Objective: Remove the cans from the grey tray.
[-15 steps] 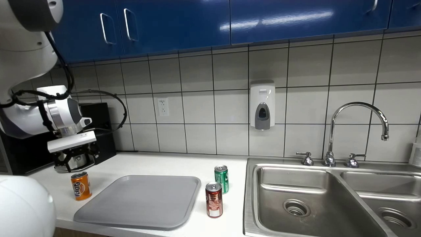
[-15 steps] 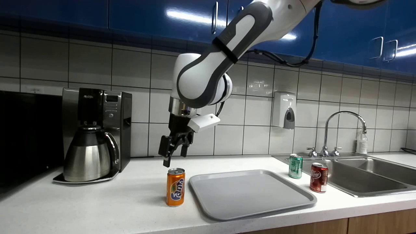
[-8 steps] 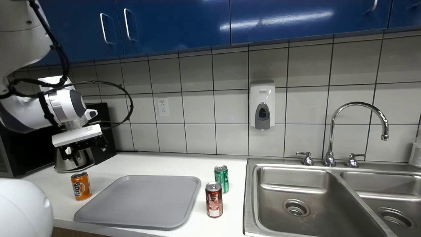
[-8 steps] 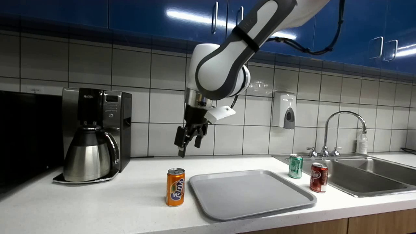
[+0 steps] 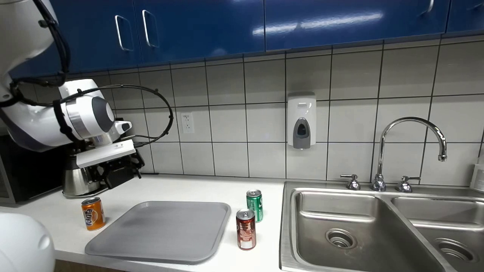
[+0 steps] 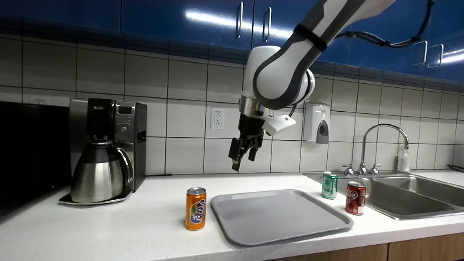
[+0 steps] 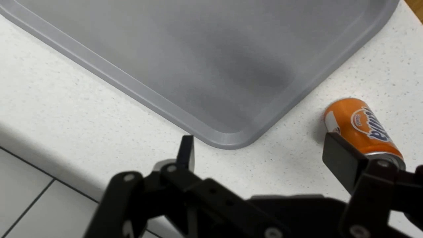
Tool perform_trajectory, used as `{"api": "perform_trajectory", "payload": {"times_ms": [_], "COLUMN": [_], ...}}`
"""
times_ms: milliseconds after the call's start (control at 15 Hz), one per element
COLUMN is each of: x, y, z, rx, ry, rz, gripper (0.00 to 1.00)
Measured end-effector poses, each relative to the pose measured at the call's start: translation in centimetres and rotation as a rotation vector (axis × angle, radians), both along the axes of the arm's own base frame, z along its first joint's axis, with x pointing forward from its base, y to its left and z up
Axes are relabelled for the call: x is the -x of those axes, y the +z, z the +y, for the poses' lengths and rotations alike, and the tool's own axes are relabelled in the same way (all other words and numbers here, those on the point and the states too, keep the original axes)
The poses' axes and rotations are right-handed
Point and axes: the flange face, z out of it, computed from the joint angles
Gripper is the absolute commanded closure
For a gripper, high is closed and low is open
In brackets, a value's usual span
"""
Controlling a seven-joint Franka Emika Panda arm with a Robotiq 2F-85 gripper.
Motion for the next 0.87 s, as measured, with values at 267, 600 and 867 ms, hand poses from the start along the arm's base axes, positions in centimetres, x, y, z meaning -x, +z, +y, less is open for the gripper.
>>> {"api": "perform_trajectory", "payload": {"times_ms": [267,600,867], "x": [1.0,2.0,2.5], "y": [0.3,0.7,0.9], "z": [-4.6,-9.8,-12.7], "rx": [0.014,0.018,0.015], "ry": [-0.076,-0.173,-0.235], "rz": [-0.002,-0.006,-0.006], "gripper": [0.00,0.00,0.00]}}
